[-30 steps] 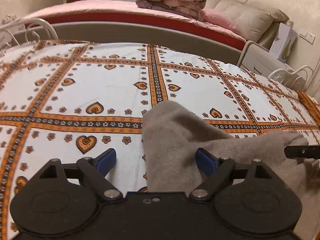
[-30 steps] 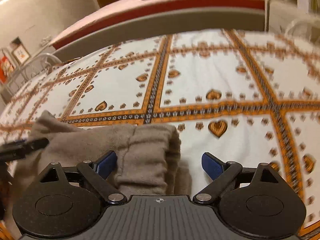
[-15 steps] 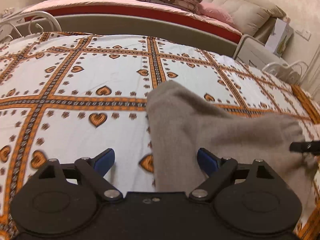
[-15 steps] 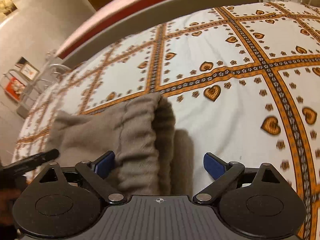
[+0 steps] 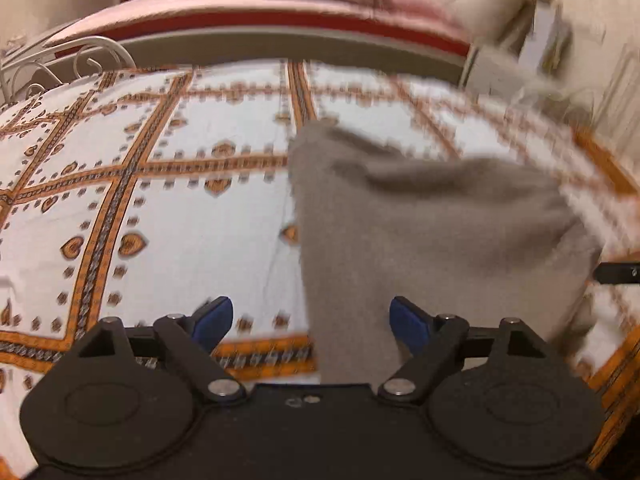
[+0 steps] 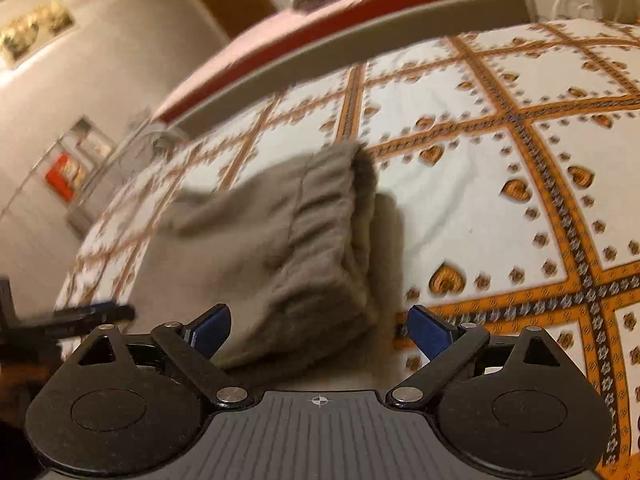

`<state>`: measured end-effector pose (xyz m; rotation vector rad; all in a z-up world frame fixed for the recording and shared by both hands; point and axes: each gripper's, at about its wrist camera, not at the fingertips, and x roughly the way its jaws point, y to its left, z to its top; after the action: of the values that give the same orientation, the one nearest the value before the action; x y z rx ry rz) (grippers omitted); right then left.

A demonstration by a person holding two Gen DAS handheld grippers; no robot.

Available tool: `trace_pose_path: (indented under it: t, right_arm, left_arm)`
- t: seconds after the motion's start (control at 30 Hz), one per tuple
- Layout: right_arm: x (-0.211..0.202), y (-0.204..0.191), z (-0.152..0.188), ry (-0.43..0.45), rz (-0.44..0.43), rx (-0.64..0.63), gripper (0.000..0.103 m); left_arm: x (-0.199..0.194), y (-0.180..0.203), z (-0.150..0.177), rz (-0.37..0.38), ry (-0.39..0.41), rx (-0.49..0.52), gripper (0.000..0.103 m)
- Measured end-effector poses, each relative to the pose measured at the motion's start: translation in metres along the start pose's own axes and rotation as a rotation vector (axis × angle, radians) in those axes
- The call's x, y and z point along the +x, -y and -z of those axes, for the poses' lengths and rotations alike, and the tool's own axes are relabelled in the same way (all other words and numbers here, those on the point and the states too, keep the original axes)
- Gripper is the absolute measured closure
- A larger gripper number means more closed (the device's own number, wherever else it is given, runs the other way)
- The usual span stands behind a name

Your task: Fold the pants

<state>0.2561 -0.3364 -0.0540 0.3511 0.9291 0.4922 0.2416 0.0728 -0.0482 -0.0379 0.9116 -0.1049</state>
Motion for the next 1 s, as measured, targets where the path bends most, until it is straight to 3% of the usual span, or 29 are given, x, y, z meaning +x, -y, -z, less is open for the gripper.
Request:
trace_pose_path:
  t: [0.07,0.1,0.17,0.23,0.27,0.4,0.47,0.57,0.63,0.73,0.9,1.0]
  right_arm:
    - [0.022,0.002,0.009,-0.104,0.134,-0.044,0.009]
    - [0.029,0.001,0.014,-0.121,0.155,-0.083,0.008]
    - [0.023,-0.004,0.010,-0.093,0.139,-0.083,0.007]
    - [0.005,0.002,0.004,-0.023,0.017,0.007,0.007]
    - [-0.002,0.005,0.001,0.007,0.004,0.040,0.007]
    - [-0.014,0.005,-0.002,0.077,-0.027,0.064,0.007]
    - [-0.005,0.005,-0.002,0.063,-0.020,0.064,0.007]
    - [0.020,0.007,0.003,-0.047,0.063,0.049,0.006]
    - [0.027,0.002,0.007,-0.056,0.080,0.008,0.000]
    - [0.023,-0.013,0.008,-0.053,0.107,-0.073,0.000]
    - [-0.001,-0.009,0.006,0.011,0.036,-0.040,0.000]
    - [-0.008,0.017,0.003,0.035,-0.130,0.144,0.000]
  left_arm:
    - [0.005,0.000,0.004,-0.006,-0.035,0.017,0.021]
    - [0.005,-0.002,0.005,-0.004,-0.036,0.013,0.020]
    - [-0.003,-0.005,0.006,-0.001,-0.014,-0.002,0.022]
    - [-0.015,-0.003,0.007,-0.003,0.045,0.016,0.024]
    - [-0.021,-0.002,0.008,0.000,0.069,0.024,0.024]
    - [-0.018,0.006,0.014,-0.006,0.022,0.078,0.023]
    - [-0.010,0.008,0.018,-0.022,-0.016,0.114,0.020]
    - [-0.004,0.003,0.019,-0.024,-0.036,0.104,0.015]
    - [-0.004,0.001,0.019,-0.020,-0.042,0.090,0.015]
    - [-0.008,0.003,0.019,-0.022,-0.025,0.101,0.015]
    - [-0.020,-0.004,0.015,0.070,0.052,0.049,0.018]
    - [-0.012,-0.017,0.011,0.147,0.048,-0.056,0.020]
